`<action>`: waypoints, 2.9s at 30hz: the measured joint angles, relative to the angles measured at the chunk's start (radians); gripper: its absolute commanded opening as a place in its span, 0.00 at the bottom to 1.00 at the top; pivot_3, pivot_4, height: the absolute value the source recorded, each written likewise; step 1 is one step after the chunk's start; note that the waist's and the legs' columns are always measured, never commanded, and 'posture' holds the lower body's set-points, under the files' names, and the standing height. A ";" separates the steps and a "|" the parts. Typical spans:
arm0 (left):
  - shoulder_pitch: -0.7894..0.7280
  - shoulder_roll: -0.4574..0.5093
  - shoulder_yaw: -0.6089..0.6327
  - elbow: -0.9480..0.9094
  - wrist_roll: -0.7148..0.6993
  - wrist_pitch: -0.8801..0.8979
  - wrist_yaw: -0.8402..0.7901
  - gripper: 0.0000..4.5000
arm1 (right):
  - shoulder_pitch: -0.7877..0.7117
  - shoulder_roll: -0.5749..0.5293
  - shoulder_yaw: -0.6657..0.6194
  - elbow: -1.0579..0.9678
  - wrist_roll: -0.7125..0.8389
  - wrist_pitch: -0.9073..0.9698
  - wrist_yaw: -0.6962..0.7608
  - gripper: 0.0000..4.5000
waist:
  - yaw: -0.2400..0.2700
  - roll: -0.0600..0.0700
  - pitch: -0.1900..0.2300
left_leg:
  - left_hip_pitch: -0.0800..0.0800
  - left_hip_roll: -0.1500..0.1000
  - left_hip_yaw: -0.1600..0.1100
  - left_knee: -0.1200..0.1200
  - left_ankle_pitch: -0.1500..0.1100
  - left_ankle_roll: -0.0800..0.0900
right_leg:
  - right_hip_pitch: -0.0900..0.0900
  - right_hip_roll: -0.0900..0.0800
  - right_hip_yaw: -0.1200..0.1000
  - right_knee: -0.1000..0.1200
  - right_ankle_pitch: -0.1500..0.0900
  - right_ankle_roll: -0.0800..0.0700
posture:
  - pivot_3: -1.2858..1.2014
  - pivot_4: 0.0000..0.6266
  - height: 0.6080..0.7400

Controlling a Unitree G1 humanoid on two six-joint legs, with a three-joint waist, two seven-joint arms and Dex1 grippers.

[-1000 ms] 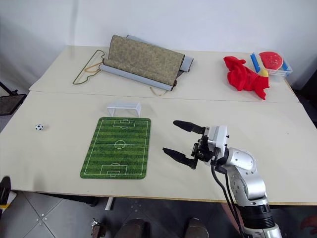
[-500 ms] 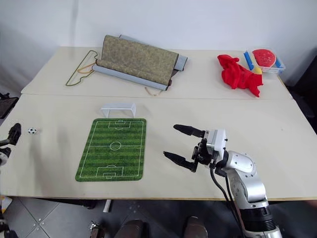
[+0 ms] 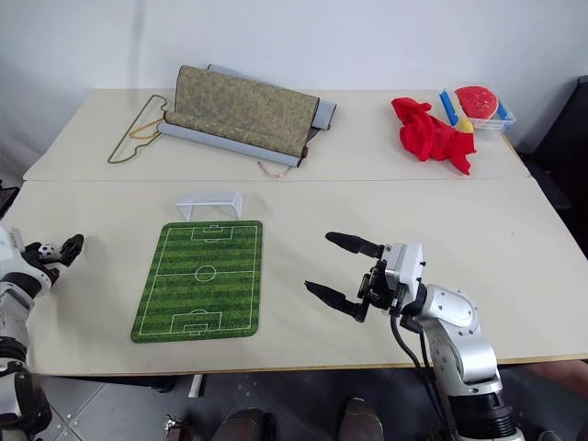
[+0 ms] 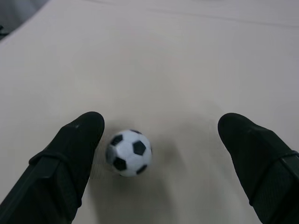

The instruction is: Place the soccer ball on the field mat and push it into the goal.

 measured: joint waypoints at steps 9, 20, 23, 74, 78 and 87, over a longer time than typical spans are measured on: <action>-0.013 0.007 -0.007 0.037 0.007 -0.030 -0.006 0.19 | 0.002 -0.001 0.000 -0.010 0.000 0.001 -0.025 1.00 | 0.000 0.000 0.000 | 0.000 0.000 0.000 0.000 0.000 0.000 | -0.001 0.000 0.000 0.001 0.000 0.000 | 0.52 0.24 1.00; 0.147 0.048 0.067 -0.381 -0.249 0.028 -0.615 0.19 | 0.003 -0.119 -0.026 -0.026 0.045 0.041 0.037 1.00 | 0.001 0.000 0.000 | -0.002 0.001 0.002 0.002 0.000 0.000 | -0.004 -0.001 0.000 0.004 0.000 0.000 | 0.52 0.24 1.00; 0.193 0.072 0.021 -0.549 -0.289 0.132 -0.750 0.19 | 0.011 -0.185 -0.071 -0.029 0.092 0.071 0.095 1.00 | 0.004 0.000 0.000 | -0.002 0.001 0.002 0.003 0.000 0.001 | -0.003 -0.001 0.000 0.004 0.000 0.000 | 0.52 0.24 1.00; 0.245 -0.130 -0.484 -0.683 0.003 -0.296 -1.015 0.73 | 0.114 -0.263 -0.091 -0.106 0.090 0.095 0.162 1.00 | 0.049 0.001 0.001 | -0.001 0.002 0.009 0.015 -0.002 0.003 | -0.004 -0.001 0.008 0.010 0.002 -0.001 | 0.52 0.24 1.00; 0.250 -0.130 -0.483 -0.702 0.002 -0.297 -1.009 0.73 | 0.113 -0.251 -0.084 -0.106 0.090 0.096 0.162 1.00 | 0.048 0.001 0.001 | -0.002 0.002 0.009 0.015 -0.002 0.003 | -0.004 -0.001 0.008 0.010 0.002 -0.001 | 0.52 0.24 1.00; 0.275 -0.112 -0.453 -0.810 -0.059 -0.237 -1.001 0.73 | 0.112 -0.244 -0.081 -0.105 0.090 0.096 0.170 1.00 | 0.048 0.001 0.001 | -0.002 0.002 0.009 0.015 -0.002 0.003 | -0.005 -0.001 0.008 0.010 0.002 -0.001 | 0.52 0.24 1.00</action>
